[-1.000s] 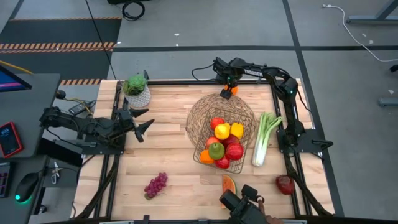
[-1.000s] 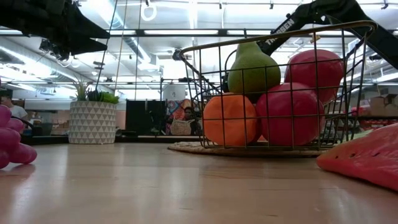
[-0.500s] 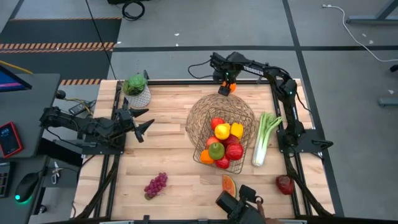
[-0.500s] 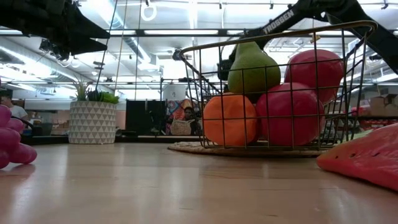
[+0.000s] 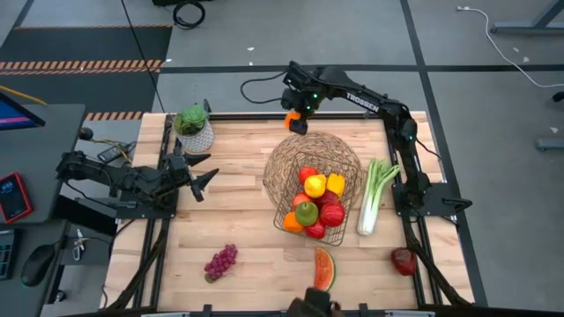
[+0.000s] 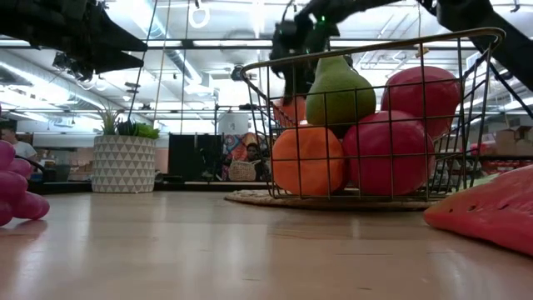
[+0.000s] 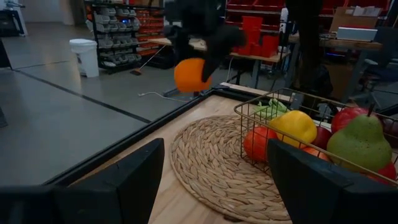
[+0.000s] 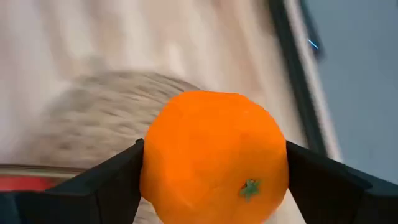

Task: Build produce basket
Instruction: Put the orange into the wire basket

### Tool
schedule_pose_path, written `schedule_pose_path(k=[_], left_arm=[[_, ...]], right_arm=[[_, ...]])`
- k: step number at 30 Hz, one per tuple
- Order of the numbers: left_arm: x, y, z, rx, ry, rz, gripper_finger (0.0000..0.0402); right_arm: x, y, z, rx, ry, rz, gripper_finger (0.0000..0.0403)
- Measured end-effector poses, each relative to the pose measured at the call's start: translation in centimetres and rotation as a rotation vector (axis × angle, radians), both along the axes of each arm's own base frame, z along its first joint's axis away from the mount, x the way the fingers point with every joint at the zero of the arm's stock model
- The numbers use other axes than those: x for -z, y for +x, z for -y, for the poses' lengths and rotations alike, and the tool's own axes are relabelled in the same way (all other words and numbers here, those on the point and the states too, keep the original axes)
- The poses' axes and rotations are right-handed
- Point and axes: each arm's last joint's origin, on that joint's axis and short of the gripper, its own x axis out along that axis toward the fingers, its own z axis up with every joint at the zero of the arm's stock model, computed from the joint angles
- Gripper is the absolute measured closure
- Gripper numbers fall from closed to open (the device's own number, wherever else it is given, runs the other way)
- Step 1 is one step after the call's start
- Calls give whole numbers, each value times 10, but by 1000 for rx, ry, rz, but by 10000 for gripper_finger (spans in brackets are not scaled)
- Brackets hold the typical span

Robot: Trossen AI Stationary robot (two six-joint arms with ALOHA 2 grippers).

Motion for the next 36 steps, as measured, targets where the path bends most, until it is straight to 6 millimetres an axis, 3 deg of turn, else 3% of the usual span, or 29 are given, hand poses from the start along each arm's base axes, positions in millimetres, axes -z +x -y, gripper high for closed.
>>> schedule_pose_path(k=[7, 17, 21, 30, 36], left_arm=[[0, 0, 0, -1, -9, 7, 114], [0, 0, 0, -1, -8, 6, 114], [0, 0, 0, -1, -8, 5, 114], [0, 0, 0, -1, -8, 4, 114], [0, 0, 0, -1, -8, 4, 114]], right_arm=[[-15, 11, -49, -94, 131, 30, 54], [-22, 30, -145, -252, 189, -25, 54], [-24, 32, -175, -265, 188, -51, 53], [-34, 32, -228, -271, 212, -52, 53], [-53, 16, -252, -199, 113, -112, 53]])
